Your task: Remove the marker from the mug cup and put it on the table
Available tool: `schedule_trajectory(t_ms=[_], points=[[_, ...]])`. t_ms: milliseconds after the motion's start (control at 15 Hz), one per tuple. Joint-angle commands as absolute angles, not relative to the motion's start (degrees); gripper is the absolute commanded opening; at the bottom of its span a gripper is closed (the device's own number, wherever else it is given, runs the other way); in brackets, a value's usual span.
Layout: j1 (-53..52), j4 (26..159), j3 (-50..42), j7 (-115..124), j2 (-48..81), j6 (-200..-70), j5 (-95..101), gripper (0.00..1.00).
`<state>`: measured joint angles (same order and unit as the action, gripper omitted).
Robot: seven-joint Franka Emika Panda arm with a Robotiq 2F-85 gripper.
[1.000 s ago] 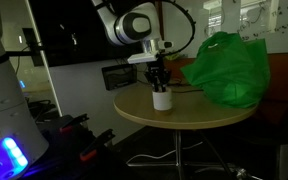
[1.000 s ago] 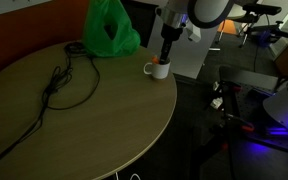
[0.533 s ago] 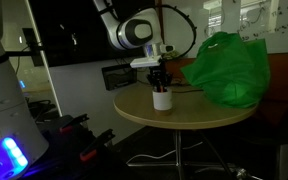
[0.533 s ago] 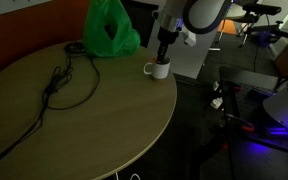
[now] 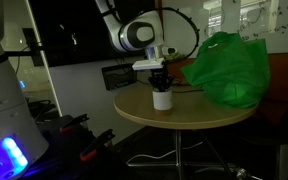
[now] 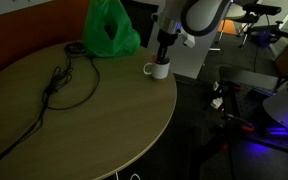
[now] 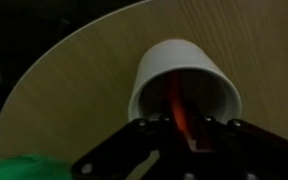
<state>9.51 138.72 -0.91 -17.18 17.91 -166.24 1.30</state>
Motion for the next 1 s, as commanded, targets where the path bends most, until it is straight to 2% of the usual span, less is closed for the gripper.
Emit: schedule_trajectory(t_ms=[0,533,733,867,933], points=[[12.3,139.1,1.8,-22.1,16.7,-167.9,0.9,0.05],[18.4,141.1,8.8,-36.8,6.3,-166.7,-7.8,0.05],[18.1,141.3,9.4,-37.4,0.9,-161.8,-14.1,0.05],[17.3,141.8,8.2,-33.1,-1.6,-160.4,-13.6,0.05],[12.8,141.8,3.7,-31.4,-2.6,-158.0,-13.8,0.05]])
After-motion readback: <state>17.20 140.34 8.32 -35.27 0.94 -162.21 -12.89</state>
